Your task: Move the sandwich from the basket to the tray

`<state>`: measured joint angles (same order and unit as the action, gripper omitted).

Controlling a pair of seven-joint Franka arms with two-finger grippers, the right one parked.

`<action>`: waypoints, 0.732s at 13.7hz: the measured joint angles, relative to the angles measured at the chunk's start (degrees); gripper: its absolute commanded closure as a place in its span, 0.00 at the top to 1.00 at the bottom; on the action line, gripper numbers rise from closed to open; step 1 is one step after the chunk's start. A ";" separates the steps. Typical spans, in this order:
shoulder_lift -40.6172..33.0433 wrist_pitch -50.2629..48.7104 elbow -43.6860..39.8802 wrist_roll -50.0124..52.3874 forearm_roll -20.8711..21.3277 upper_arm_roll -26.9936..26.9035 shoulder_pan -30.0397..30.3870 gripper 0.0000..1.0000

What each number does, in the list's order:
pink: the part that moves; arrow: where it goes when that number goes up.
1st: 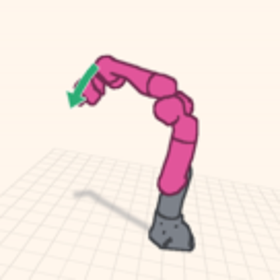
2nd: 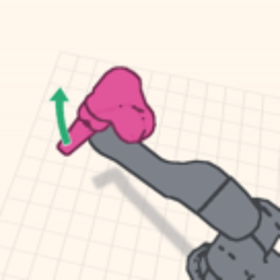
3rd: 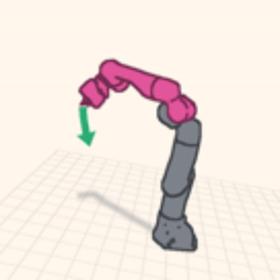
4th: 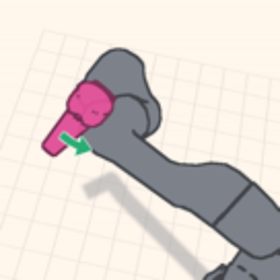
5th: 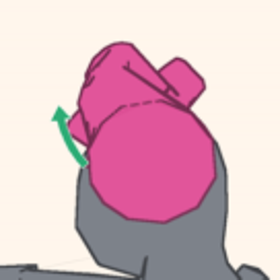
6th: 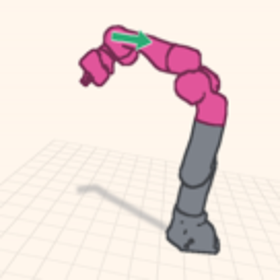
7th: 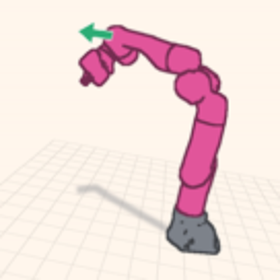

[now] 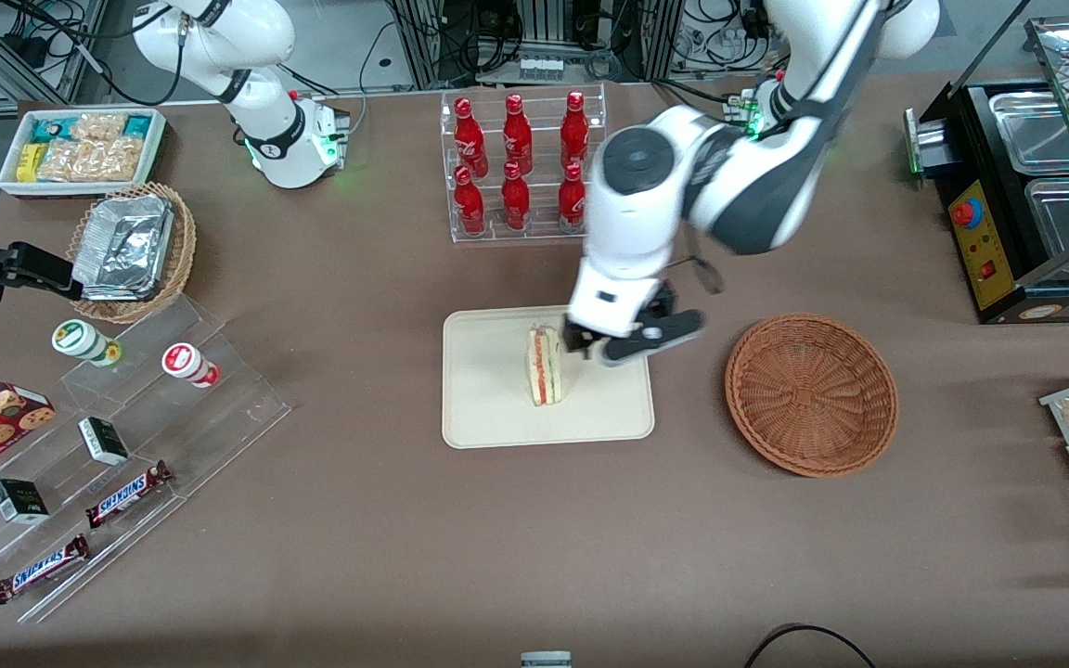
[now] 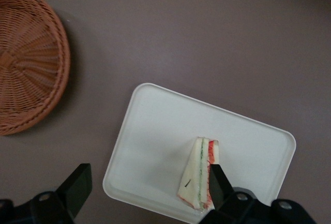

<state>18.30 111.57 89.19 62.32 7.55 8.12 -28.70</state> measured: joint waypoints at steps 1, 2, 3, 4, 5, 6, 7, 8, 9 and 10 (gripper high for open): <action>-2.01 -2.11 0.21 -0.70 -0.62 -0.06 1.97 1.00; -3.88 -3.56 0.76 -1.54 -0.77 -0.11 3.77 1.00; -5.58 -4.51 1.53 -3.37 -0.84 -0.15 5.51 1.00; -7.27 -5.66 2.43 -6.25 -1.09 -0.19 7.41 1.00; -9.01 -7.24 3.20 -9.68 -1.74 -0.22 9.60 1.00; -10.63 -8.95 3.71 -13.32 -2.42 -0.28 11.80 1.00; -12.20 -10.64 3.93 -17.28 -3.11 -0.32 14.12 1.00; -13.73 -12.31 4.02 -21.52 -4.25 -0.38 16.41 1.00; -15.29 -14.11 4.07 -26.11 -5.70 -0.43 18.82 1.00; -16.86 -15.96 4.13 -30.82 -7.29 -0.48 21.49 1.00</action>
<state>1.43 95.61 93.33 31.50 0.26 7.64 -7.21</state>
